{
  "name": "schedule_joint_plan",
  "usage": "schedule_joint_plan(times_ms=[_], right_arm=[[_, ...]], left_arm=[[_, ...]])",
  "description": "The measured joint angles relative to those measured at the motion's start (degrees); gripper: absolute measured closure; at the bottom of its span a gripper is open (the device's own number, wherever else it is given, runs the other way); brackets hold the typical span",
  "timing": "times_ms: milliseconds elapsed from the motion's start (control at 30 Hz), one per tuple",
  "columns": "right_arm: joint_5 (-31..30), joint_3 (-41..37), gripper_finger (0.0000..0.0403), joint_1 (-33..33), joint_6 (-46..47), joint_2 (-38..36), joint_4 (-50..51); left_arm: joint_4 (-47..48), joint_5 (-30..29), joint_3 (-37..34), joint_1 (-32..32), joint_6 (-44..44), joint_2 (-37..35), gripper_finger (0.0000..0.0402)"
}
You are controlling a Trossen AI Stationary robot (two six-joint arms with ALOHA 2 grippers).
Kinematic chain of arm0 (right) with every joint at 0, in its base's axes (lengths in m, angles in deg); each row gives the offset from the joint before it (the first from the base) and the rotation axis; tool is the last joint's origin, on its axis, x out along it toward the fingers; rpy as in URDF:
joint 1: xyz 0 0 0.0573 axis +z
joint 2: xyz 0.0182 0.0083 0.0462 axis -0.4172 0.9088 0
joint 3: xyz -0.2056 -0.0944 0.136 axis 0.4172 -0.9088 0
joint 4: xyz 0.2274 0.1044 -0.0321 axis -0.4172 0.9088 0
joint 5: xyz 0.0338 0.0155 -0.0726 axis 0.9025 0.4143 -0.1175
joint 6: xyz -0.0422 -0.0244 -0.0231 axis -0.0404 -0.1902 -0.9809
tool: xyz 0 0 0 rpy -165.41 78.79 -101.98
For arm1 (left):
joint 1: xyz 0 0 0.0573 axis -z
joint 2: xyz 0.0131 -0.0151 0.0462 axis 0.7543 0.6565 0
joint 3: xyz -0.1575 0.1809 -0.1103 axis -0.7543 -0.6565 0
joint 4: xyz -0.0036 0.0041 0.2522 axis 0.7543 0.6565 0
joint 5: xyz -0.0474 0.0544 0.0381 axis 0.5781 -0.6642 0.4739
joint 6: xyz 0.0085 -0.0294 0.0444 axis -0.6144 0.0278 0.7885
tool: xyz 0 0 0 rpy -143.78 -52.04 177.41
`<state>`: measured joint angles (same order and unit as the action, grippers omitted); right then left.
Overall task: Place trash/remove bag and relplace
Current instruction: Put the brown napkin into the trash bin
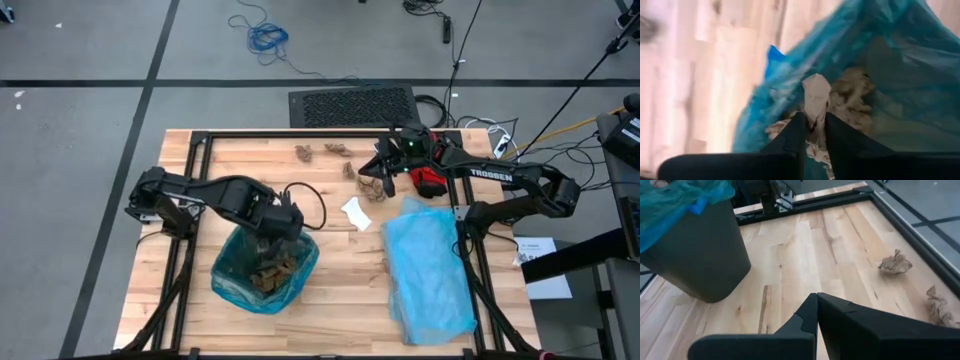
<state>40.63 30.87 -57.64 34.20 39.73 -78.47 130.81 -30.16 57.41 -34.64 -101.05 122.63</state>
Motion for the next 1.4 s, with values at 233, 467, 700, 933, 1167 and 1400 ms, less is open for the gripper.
schedule_joint_plan(times_ms=[233, 467, 700, 933, 1167, 1400], right_arm=[[0.0, 0.0, 0.0403, 2.6, -2.7, 0.0, 1.0], [0.2, 0.0, 0.0403, 4.6, -2.9, 0.0, 0.9], [0.2, 0.0, 0.0403, 5.0, -2.9, 0.0, 0.9], [5.7, 0.0, 0.0403, 5.0, -0.3, 0.0, -0.4], [7.7, 0.0, 0.0403, 5.0, 0.3, 0.0, -0.9], [7.2, 0.0, 0.0401, 5.0, 0.4, 0.0, -2.3]], left_arm=[[0.0, 0.6, 0.0, -0.8, 0.0, 0.0, 0.0283], [0.1, -0.9, 0.6, -1.7, -1.4, 0.0, 0.0276], [0.0, -0.7, 4.3, -2.4, 0.2, -0.1, 0.0276], [-0.6, -5.8, 6.8, -12.4, 11.1, -0.7, 0.0275], [-11.7, 1.7, 2.8, -30.7, 28.1, 0.1, 0.0275], [-22.1, 7.5, -7.2, -44.8, 36.4, 3.7, 0.0275]])
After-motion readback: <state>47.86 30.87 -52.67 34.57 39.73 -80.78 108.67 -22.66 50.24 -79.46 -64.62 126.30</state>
